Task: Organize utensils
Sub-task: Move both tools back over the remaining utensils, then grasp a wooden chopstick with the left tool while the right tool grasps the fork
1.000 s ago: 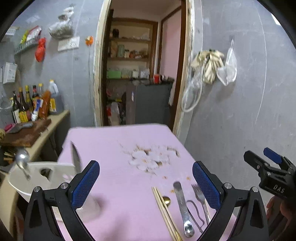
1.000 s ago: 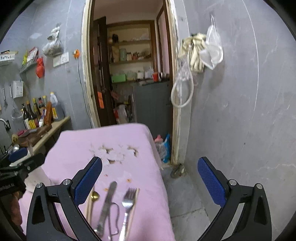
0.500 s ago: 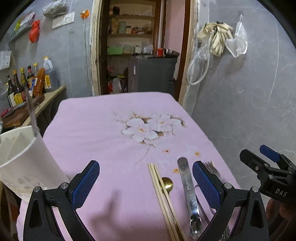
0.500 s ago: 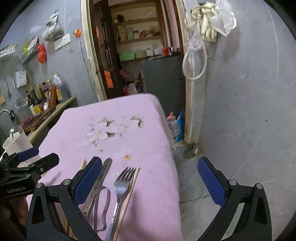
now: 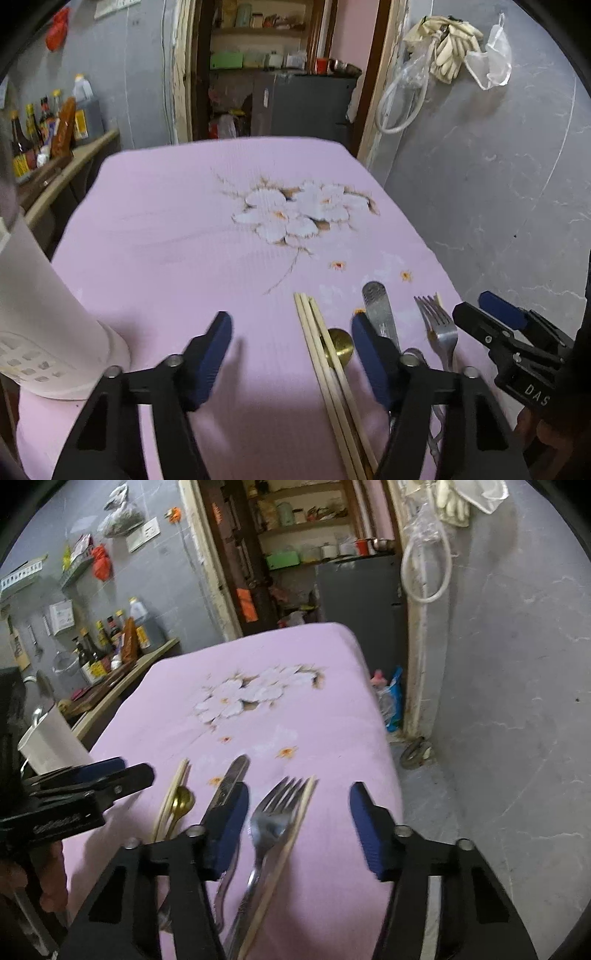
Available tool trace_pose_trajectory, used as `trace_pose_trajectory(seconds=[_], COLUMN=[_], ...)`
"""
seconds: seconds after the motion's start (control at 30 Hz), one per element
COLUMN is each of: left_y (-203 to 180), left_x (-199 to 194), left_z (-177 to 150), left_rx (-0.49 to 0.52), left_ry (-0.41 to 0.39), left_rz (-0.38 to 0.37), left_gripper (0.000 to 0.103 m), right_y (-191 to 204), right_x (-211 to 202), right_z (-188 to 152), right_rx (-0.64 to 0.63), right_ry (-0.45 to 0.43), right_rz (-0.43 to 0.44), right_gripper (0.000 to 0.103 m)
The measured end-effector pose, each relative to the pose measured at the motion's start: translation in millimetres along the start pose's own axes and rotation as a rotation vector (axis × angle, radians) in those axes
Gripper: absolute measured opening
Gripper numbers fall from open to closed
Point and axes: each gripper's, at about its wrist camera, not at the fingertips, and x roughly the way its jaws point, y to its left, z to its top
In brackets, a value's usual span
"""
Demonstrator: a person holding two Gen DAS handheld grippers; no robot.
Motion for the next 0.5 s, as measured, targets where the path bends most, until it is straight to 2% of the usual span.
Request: trace_pose_trajectory(seconds=[0.07,0.17,0.27,0.37,0.5], left_y=[0.4,-0.5,-3.3,-7.3,-11.5], left_x=[5.5,12.6,17.7,21.7,26.4], left_z=[-0.6,-2.0,-3.1,-3.7,-3.8], left_rx=[-0.003,-0.002,0.007,0.025,0.041], left_ry=[0.026,0.065,0.089,0.112,0.136], left_rz=[-0.01,-0.034,-0.061,-0.087,-0.096], left_gripper=[0.047,0.038,0.033,0.023,0.016], right_y=[3.5,4.9,6.7,9.7,9.0], right_x=[4.0,9.1,11.6,11.0,8.1], right_z=[-3.1,-6.2,-6.3,-5.9,-4.1], right_rx=[-0.002,-0.005,-0.01,-0.022,-0.026], right_ry=[0.022,0.05,0.059,0.059,0.06], right_rz=[0.014,0.032,0.045,0.048,0.063], right_gripper=[0.032,0.027,0.023,0.018,0.012])
